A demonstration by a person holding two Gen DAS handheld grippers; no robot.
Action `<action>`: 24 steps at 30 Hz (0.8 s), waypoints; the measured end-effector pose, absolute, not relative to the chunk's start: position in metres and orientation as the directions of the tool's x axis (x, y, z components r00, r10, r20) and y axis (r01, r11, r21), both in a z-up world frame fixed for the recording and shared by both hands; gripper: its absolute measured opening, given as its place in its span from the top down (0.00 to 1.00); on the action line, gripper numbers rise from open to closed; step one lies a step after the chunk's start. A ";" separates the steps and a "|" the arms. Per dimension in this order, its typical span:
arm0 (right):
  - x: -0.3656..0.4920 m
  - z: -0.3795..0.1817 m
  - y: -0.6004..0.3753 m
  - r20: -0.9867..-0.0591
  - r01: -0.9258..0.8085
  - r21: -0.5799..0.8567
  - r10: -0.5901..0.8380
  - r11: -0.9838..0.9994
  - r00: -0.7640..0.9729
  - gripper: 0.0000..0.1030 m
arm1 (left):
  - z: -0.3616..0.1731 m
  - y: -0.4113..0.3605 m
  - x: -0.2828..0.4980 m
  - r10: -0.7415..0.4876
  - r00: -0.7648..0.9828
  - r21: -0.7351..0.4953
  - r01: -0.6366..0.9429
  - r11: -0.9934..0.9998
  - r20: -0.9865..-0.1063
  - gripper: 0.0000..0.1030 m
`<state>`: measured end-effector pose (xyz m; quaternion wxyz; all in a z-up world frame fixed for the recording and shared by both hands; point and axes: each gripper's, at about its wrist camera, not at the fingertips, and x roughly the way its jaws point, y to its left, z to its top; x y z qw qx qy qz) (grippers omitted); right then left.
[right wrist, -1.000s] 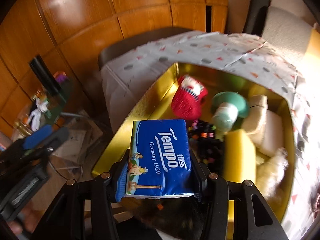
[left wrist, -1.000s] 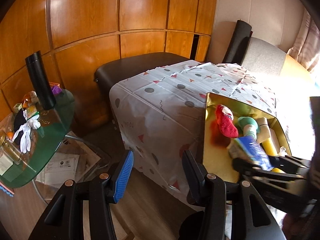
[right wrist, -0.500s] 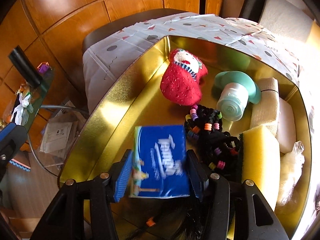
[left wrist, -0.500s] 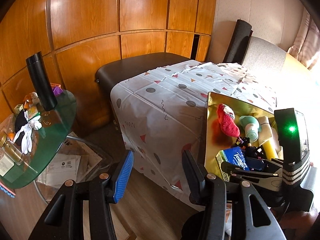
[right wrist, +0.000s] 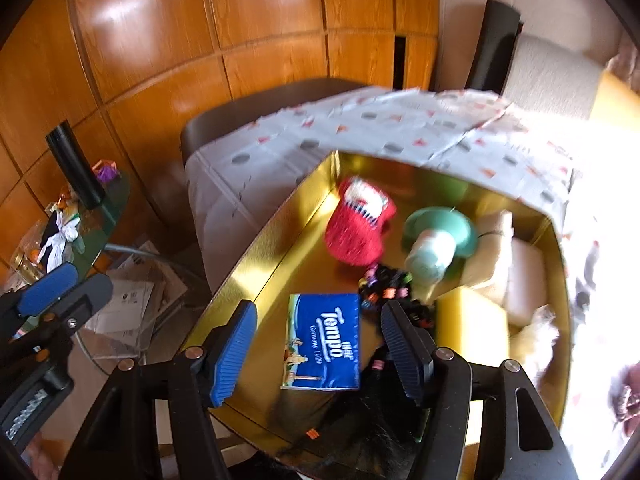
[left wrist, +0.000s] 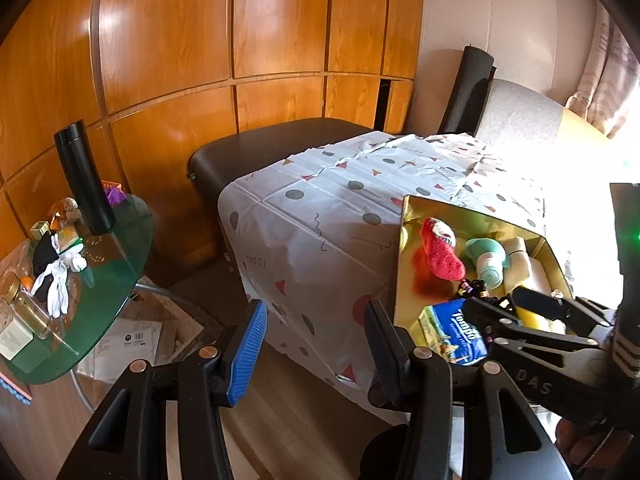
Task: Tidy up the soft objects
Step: 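Move both grippers from the tray toward the pink towel and scrunchie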
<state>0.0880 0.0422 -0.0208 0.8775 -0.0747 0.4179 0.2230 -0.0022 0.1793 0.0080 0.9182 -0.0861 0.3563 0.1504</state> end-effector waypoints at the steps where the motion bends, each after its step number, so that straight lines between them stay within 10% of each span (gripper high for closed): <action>1: 0.084 -0.016 0.039 -0.754 -0.448 0.048 0.326 0.893 0.570 0.37 | 0.009 0.178 -0.003 0.216 0.704 -0.048 -0.335 0.941 -0.676 0.51; 24: 0.037 0.041 -0.084 -0.618 -0.248 -0.041 0.170 0.968 0.767 0.30 | 0.027 0.100 0.002 0.117 0.749 0.024 -0.134 0.991 -0.652 0.51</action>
